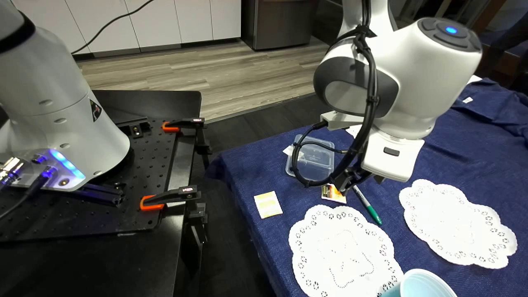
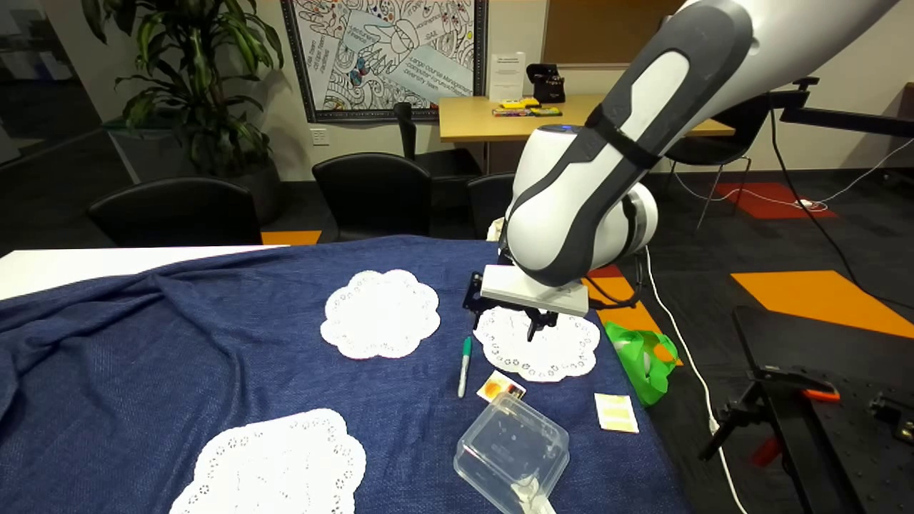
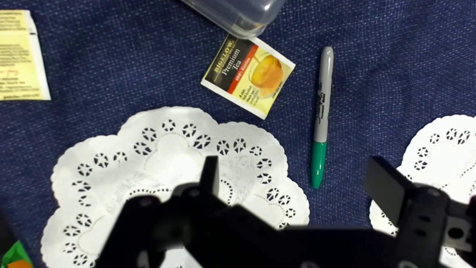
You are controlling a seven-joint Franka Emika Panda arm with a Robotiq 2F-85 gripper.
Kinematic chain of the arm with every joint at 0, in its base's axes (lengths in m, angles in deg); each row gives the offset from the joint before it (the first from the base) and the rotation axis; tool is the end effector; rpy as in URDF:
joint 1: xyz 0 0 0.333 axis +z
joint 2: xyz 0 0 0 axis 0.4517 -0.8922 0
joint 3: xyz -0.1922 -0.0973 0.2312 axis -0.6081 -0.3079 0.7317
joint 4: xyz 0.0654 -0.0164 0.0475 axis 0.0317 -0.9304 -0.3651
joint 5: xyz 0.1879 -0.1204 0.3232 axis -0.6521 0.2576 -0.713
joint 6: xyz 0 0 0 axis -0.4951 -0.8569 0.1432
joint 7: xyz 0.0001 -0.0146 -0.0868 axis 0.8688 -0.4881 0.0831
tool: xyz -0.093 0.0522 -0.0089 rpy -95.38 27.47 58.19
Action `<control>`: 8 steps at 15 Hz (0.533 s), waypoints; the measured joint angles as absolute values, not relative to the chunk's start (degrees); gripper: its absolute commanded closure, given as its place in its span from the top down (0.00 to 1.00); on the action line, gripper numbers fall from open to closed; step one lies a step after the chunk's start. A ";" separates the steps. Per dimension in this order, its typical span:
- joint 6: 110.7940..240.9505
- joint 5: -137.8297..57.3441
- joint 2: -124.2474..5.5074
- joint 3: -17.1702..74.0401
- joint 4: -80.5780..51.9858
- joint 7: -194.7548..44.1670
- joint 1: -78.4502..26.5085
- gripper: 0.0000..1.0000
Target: Place the pen in the teal cup
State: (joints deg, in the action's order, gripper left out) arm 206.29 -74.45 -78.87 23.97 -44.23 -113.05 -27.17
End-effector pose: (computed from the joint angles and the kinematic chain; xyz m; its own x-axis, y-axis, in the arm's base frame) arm 0.5534 -0.1180 0.1214 0.1920 -0.9814 0.0017 -0.9681 -0.1897 -0.1639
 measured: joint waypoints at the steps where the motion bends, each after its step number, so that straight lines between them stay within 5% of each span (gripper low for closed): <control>1: 206.29 -74.37 -79.14 23.84 -44.03 -113.05 -27.24 1.00; 8: 207.86 -73.61 -83.34 23.24 -39.90 -113.80 -28.07 1.00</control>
State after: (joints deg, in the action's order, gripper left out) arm 207.86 -73.61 -83.34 23.24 -39.90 -113.80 -28.07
